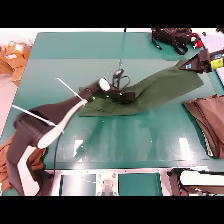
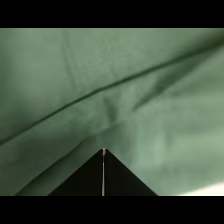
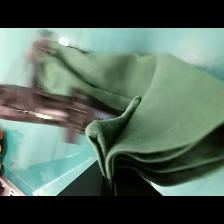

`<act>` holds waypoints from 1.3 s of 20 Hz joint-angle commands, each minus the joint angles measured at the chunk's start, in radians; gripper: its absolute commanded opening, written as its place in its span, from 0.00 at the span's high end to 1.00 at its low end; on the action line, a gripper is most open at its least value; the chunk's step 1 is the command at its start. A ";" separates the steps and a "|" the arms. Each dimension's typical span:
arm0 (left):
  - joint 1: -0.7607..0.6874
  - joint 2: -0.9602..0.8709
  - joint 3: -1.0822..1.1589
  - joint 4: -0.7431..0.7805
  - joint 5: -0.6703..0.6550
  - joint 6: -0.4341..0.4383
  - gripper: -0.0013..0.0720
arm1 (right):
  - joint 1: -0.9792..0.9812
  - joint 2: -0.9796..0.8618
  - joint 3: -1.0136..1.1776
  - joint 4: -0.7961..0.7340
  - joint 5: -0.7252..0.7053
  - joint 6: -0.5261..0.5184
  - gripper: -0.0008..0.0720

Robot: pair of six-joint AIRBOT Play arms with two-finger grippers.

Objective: Fold the shirts.

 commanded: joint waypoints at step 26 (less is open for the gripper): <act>0.600 0.219 0.462 0.777 -0.938 -0.021 0.95 | 1.044 -0.247 -0.201 -0.009 -1.150 0.299 0.53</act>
